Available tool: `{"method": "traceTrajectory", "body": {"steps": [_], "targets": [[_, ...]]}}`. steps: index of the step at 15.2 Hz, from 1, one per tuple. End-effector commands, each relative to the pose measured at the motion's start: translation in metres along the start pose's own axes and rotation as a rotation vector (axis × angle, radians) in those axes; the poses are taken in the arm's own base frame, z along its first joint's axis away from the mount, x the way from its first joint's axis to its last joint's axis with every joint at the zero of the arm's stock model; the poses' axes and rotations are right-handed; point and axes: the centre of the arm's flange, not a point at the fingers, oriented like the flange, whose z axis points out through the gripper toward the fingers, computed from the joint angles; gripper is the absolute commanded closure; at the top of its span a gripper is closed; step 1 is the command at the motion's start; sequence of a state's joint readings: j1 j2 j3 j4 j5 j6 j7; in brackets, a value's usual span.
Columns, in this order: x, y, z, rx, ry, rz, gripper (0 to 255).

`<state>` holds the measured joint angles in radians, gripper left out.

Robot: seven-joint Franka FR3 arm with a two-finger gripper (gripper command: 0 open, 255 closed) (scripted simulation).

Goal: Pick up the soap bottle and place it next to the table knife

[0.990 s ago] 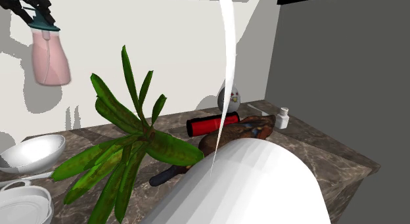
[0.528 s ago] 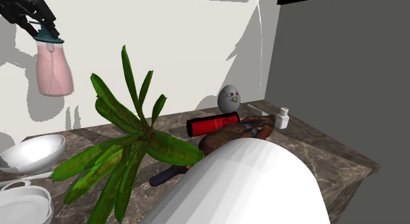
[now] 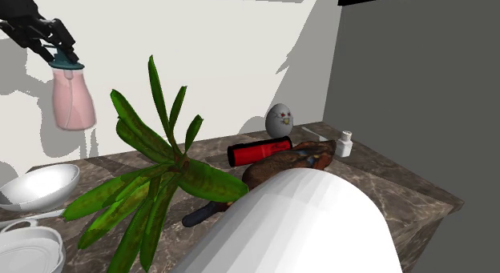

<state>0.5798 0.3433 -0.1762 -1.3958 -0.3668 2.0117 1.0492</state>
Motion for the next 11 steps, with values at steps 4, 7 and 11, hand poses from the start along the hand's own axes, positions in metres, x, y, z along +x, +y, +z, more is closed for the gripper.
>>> {"method": "traceTrajectory", "body": {"steps": [4,7,11], "targets": [[-0.012,-0.001,0.023,0.001,0.001,0.0,255],[-0.02,-0.001,0.037,0.001,0.001,0.0,255],[-0.03,-0.001,0.055,0.001,0.001,0.0,255]]}}
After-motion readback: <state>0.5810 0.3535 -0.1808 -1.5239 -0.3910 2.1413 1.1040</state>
